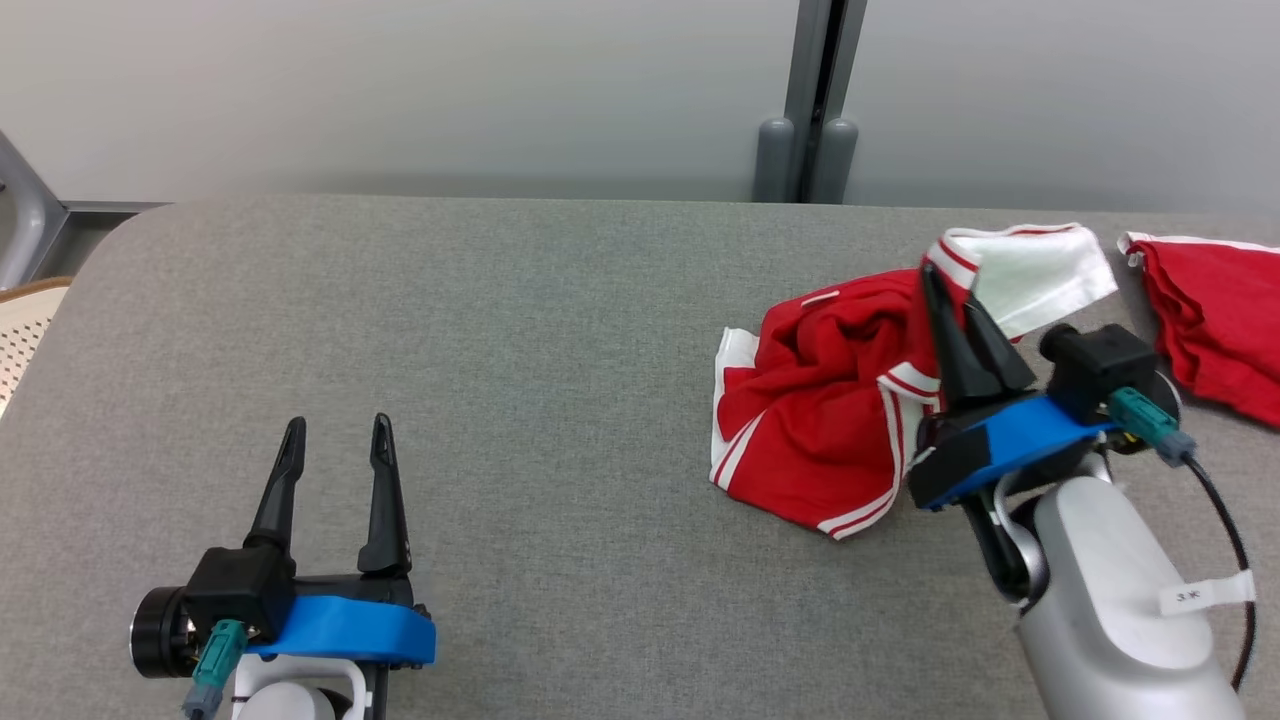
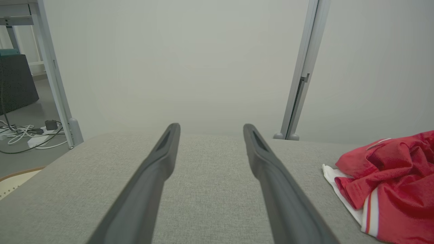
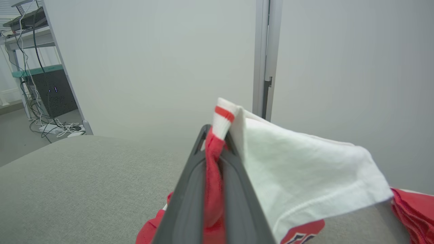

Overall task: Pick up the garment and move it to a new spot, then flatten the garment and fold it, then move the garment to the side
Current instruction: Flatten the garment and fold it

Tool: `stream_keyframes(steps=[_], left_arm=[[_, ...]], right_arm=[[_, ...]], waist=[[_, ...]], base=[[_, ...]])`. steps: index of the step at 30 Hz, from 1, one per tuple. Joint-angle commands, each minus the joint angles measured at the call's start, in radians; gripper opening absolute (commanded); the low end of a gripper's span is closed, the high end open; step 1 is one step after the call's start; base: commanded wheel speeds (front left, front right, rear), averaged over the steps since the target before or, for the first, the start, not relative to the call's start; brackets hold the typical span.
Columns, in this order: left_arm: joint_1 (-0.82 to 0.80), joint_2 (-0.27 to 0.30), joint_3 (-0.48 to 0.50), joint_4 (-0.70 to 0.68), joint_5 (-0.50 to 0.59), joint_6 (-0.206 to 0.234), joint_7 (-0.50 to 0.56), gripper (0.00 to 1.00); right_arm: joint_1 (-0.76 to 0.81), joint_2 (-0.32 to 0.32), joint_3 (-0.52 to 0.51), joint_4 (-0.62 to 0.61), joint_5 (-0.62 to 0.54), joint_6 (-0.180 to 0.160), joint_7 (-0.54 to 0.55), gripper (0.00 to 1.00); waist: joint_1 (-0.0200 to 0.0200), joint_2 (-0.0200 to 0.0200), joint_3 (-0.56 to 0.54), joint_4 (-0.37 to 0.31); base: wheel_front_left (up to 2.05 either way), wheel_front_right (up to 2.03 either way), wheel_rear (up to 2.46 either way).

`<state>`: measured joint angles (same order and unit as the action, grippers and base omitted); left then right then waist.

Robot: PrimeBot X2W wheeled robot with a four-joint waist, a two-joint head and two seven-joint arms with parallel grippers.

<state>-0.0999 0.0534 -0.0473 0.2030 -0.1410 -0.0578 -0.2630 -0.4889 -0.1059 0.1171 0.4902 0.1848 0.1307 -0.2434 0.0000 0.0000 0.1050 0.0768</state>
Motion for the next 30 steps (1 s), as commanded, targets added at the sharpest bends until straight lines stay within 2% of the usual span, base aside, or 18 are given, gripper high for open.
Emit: stream_keyframes(steps=[1,10,19,24,30], left_arm=[[0.006,-0.001,0.0,-0.001,-0.001,0.001,-0.002,1.0],[-0.002,-0.003,0.008,-0.012,-0.003,0.004,-0.002,1.0],[0.003,-0.003,0.025,-0.016,-0.001,0.002,-0.002,1.0],[-0.004,-0.003,0.03,-0.017,0.003,0.003,-0.002,1.0],[-0.008,-0.004,0.03,-0.021,-0.001,0.005,-0.002,1.0]], right_arm=[[-0.029,0.011,0.027,-0.014,0.012,0.0,0.005,0.0],[-0.151,0.054,0.281,-0.065,0.096,0.0,0.012,0.0],[-0.274,0.055,0.556,-0.206,0.311,0.0,-0.004,0.0],[-0.357,0.055,0.624,-0.289,0.373,0.0,-0.013,0.0],[-0.414,0.055,0.626,-0.319,0.432,0.0,-0.018,0.0]], waist=[[0.0,0.0,-0.001,0.006],[0.0,0.0,0.0,0.04],[0.0,0.0,-0.004,0.047],[0.0,0.0,-0.007,0.042],[0.0,0.0,-0.01,0.038]], base=[[0.0,0.0,0.0],[0.0,0.0,0.0],[0.0,0.0,0.0],[0.0,0.0,0.0],[0.0,0.0,0.0]])
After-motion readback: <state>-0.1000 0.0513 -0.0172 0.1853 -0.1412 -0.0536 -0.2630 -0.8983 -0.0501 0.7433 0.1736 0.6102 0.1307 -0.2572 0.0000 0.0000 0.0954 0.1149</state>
